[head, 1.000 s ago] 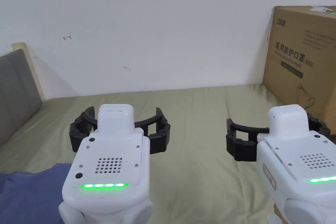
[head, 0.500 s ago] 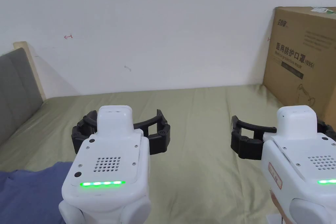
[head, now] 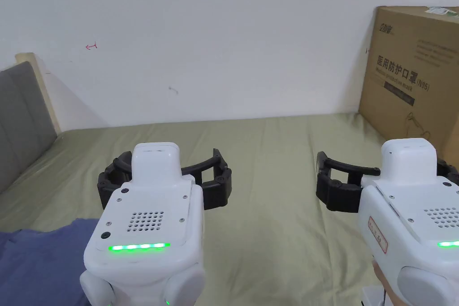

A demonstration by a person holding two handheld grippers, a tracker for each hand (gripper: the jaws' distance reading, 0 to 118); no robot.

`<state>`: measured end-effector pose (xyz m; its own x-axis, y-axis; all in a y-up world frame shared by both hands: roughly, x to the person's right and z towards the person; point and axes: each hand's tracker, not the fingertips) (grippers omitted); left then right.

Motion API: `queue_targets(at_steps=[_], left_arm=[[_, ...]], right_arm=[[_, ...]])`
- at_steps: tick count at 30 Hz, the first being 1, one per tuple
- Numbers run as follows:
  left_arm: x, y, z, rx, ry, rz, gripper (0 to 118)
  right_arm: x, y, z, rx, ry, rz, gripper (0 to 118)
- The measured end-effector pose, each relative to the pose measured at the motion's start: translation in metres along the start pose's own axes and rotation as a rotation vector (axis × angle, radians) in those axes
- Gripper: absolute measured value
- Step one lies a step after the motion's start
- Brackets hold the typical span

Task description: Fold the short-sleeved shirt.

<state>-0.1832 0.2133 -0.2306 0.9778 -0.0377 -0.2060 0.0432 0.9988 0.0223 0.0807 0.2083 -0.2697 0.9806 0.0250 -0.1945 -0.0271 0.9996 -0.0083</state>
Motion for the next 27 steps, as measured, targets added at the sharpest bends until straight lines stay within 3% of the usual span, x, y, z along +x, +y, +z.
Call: queue_targets(at_steps=[18,20,21,22,23,24,25,27], left_arm=[[-0.001,-0.003,-0.005,-0.007,-0.028,0.018,116],[-0.001,-0.003,-0.005,-0.011,-0.032,0.009,106],[-0.001,-0.003,-0.003,-0.010,-0.025,-0.002,92],[0.000,-0.003,-0.002,-0.005,-0.008,-0.020,66],[0.000,-0.004,-0.003,-0.010,-0.006,-0.030,19],[-0.001,-0.004,-0.005,-0.025,-0.012,-0.037,0],[-0.002,-0.004,-0.004,-0.034,0.008,-0.046,0],[-0.004,-0.004,-0.004,-0.046,-0.040,-0.003,0]], right_arm=[[-0.002,-0.004,-0.003,0.002,-0.029,-0.002,118],[0.000,-0.004,-0.002,0.000,-0.014,-0.014,116],[0.000,-0.004,-0.001,0.005,-0.006,-0.018,111],[0.000,-0.005,0.001,0.019,0.004,-0.019,97],[0.000,-0.005,0.003,0.033,0.004,-0.016,47],[-0.001,-0.006,0.003,0.042,-0.003,-0.009,4],[-0.001,-0.006,0.001,0.027,-0.048,0.002,1],[0.008,-0.009,0.002,0.033,0.009,-0.067,1]])
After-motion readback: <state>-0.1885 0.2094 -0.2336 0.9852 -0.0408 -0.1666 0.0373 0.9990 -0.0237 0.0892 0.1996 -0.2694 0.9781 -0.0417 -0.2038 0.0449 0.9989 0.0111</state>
